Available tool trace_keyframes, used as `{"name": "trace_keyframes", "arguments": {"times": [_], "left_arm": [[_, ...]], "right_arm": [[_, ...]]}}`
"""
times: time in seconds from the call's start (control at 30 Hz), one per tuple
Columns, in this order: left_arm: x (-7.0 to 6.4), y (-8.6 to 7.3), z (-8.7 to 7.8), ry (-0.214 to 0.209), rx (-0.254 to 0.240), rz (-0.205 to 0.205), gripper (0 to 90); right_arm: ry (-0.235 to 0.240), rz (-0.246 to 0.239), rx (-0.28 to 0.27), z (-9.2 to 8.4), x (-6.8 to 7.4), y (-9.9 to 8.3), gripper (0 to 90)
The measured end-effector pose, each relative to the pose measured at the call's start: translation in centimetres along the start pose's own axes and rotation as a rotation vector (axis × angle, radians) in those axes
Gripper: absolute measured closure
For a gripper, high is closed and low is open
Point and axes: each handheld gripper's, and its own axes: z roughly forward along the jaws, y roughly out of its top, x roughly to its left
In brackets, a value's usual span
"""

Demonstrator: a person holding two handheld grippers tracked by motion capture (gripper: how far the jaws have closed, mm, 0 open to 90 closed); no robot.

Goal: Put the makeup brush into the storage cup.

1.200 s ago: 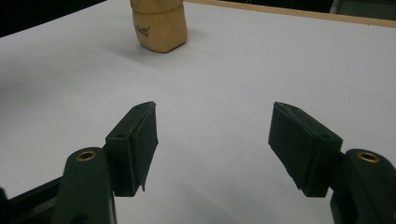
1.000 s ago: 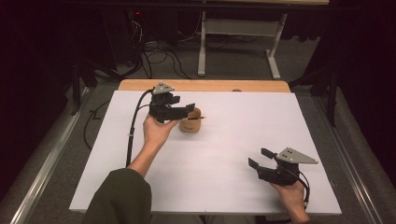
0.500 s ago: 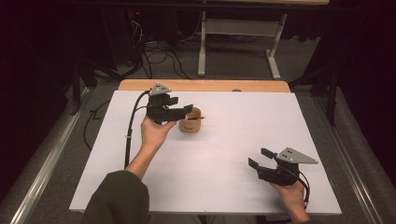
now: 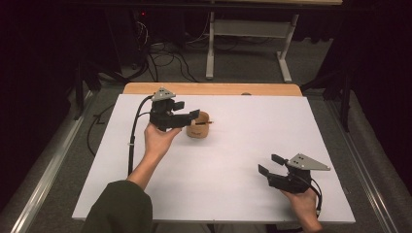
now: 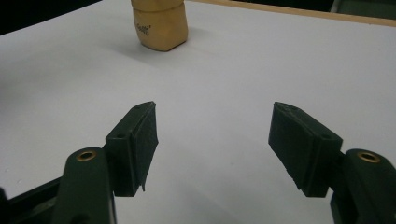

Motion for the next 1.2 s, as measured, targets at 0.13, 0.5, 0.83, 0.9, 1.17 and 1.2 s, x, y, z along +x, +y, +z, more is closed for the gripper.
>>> {"name": "trace_keyframes", "arguments": {"times": [0.13, 0.5, 0.83, 0.9, 1.17, 1.2], "left_arm": [[-0.1, -0.1, -0.3, -0.006, -0.008, -0.004, 30.9], [-0.1, -0.4, -1.0, -0.012, -0.018, -0.004, 30.5], [-0.3, -0.6, -1.7, -0.023, -0.028, -0.002, 30.1], [-0.4, -0.7, -1.8, -0.026, -0.025, 0.001, 30.0], [-0.6, -0.8, -2.5, -0.036, -0.028, 0.009, 30.0], [-0.7, -0.8, -2.6, -0.036, -0.027, 0.010, 30.0]], "right_arm": [[-0.001, -0.002, -0.005, 0.0, 0.0, 0.0, 34.5], [-0.001, 0.000, -0.008, -0.1, -0.1, 0.0, 34.5], [-0.001, 0.001, -0.007, -0.1, -0.1, 0.0, 34.4], [0.000, 0.001, -0.006, -0.1, 0.0, 0.0, 34.4], [0.000, 0.002, -0.006, -0.1, -0.1, 0.0, 34.4], [0.000, 0.001, -0.006, 0.0, 0.0, 0.0, 34.4]]}}
